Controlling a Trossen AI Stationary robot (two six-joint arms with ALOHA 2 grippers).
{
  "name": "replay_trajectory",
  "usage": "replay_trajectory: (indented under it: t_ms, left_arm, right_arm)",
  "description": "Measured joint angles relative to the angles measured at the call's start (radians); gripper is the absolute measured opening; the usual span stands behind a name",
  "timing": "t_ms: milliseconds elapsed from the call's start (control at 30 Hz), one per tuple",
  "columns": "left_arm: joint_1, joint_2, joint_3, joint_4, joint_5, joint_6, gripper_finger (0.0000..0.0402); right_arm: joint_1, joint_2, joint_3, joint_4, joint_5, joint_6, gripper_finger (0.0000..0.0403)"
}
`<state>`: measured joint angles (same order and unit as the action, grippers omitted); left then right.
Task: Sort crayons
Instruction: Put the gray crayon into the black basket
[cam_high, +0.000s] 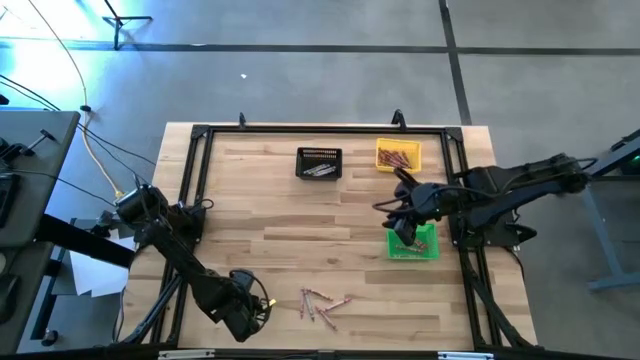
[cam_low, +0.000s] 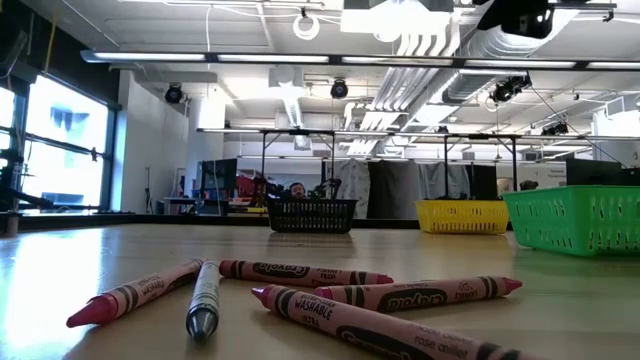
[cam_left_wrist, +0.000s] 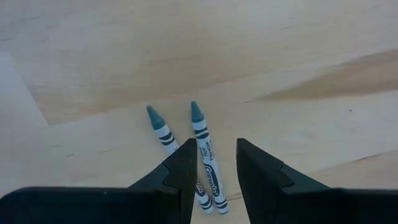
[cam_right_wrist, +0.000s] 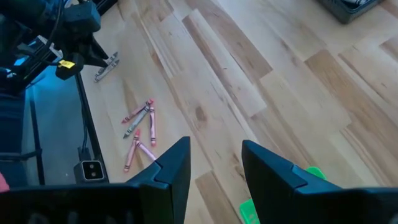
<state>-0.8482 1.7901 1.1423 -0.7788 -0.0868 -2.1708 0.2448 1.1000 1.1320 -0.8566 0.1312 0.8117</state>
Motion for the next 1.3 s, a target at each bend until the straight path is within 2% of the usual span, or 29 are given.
replay_trajectory:
  t_ms: [300, 800, 1100, 1300]
  left_arm:
    - [0.001, 0.002, 0.0, 0.015, -0.001, 0.002, 0.0091]
    - [0.002, 0.088, 0.004, 0.034, 0.008, -0.001, 0.0076]
    - [0.016, 0.104, 0.003, 0.031, 0.04, 0.007, 0.0015]
    - [0.031, 0.106, 0.002, 0.031, 0.042, 0.009, 0.0002]
  right_arm:
    - [0.025, 0.0, 0.0, 0.0, 0.018, 0.0, 0.0129]
    - [0.025, 0.0, 0.0, 0.0, 0.017, 0.006, 0.0129]
    - [0.033, 0.0, 0.0, -0.001, 0.018, 0.023, 0.0129]
    - [0.033, 0.0, 0.0, 0.0, 0.019, 0.027, 0.0129]
